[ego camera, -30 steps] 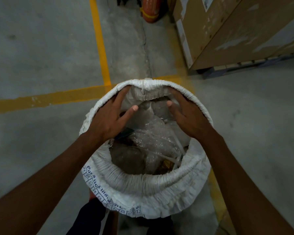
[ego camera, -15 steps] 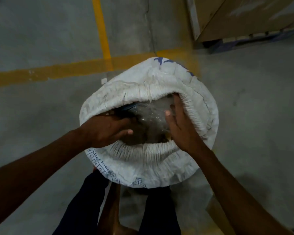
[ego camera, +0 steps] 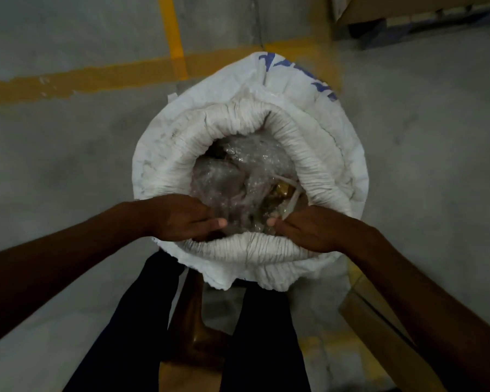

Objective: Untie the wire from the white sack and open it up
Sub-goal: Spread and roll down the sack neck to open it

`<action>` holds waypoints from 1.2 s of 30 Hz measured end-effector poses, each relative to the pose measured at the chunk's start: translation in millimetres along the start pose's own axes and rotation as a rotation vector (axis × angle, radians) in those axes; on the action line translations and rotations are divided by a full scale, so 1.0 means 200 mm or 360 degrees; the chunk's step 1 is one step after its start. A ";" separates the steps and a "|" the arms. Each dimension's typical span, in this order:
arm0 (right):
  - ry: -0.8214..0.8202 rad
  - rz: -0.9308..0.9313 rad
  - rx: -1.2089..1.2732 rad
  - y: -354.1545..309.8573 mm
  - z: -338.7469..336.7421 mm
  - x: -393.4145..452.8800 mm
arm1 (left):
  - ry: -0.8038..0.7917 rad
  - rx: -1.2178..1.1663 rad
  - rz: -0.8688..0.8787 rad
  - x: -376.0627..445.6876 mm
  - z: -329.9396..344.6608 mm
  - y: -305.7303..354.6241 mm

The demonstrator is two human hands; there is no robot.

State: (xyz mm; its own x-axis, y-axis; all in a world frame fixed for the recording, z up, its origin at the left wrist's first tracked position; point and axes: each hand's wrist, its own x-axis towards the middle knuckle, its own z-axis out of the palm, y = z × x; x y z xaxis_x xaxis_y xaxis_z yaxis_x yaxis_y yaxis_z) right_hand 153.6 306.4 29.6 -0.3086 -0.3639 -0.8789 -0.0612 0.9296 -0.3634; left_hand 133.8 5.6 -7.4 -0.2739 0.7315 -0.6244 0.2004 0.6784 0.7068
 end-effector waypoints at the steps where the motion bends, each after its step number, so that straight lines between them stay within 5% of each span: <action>1: -0.0054 -0.0019 -0.0048 -0.01 0.03 0.00 | -0.0038 0.0021 -0.0047 0.00 0.04 0.02; 17: -0.0216 -0.0046 -0.0244 0.04 0.36 -0.24 | -0.0433 0.0410 -0.0164 -0.21 0.33 0.20; 26: -0.0390 0.0055 -0.0330 0.06 0.49 -0.28 | -0.0430 0.0526 -0.0262 -0.21 0.43 0.19; 36: -0.0216 -0.0013 -0.0447 0.12 0.67 -0.39 | -0.0210 0.0594 -0.0103 -0.29 0.49 0.21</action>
State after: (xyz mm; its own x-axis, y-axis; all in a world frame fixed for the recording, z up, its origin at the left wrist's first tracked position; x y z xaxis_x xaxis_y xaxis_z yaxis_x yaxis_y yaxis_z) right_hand 302.7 348.9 47.7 -0.1784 -0.3583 -0.9164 -0.3289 0.8995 -0.2877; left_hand 249.3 -2.0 25.2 -0.1791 0.6723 -0.7183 0.5214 0.6840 0.5102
